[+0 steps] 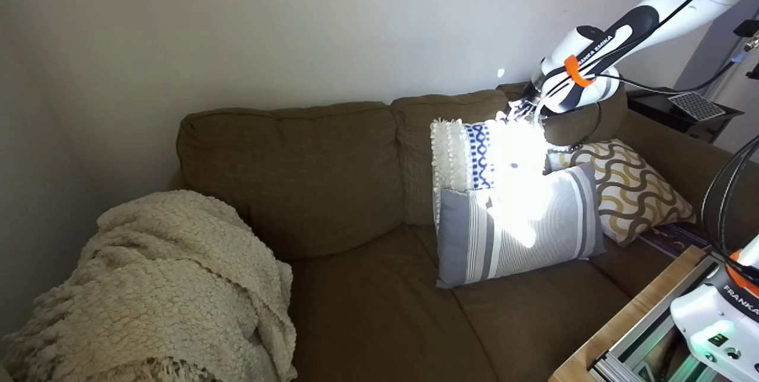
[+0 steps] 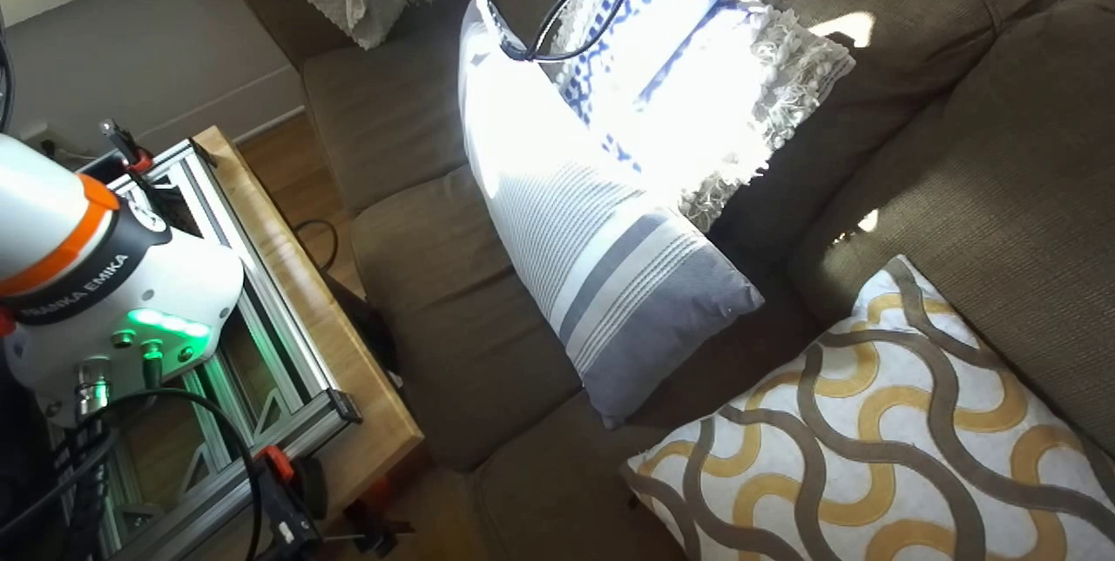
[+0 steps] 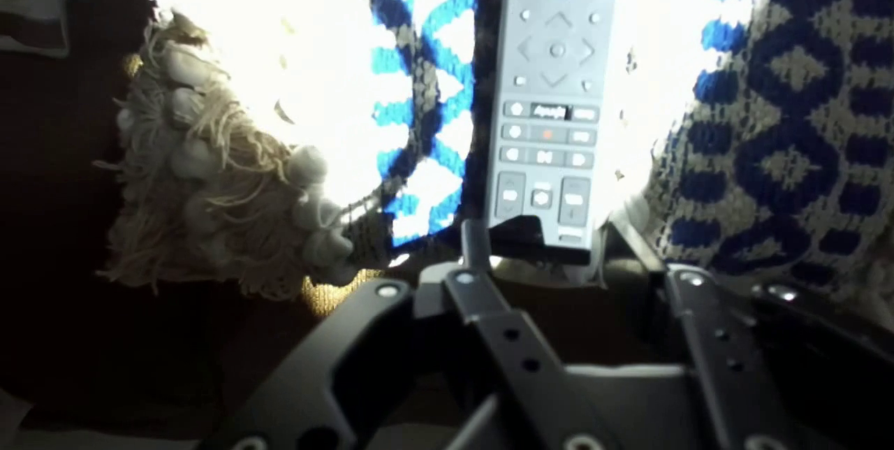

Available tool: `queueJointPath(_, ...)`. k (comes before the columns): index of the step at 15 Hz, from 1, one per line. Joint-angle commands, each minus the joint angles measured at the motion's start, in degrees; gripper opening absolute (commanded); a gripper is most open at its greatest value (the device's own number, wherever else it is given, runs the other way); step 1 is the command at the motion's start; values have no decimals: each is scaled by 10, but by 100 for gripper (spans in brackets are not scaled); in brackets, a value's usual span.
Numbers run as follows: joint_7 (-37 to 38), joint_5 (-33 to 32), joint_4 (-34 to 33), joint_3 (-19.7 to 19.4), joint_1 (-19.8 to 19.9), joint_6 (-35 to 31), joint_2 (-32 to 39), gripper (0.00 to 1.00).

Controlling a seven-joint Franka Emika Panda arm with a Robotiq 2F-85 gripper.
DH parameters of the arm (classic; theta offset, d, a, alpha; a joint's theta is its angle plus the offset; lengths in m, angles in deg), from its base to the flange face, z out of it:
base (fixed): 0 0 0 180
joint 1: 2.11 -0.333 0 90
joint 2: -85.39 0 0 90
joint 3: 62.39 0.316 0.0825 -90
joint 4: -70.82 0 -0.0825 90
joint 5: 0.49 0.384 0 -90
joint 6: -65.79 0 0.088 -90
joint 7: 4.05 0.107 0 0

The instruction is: Remove the black remote from behind the grey pillow and put it on the white and blue pillow

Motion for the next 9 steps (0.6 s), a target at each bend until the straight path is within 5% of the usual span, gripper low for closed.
queueJointPath(1, -27, 29, -17, 16, 21, 30, 5, 77)
queueJointPath(4, -32, 37, -27, 15, 25, 51, 6, 100)
queueJointPath(9, -56, 53, -39, 26, 35, 137, -6, 100)
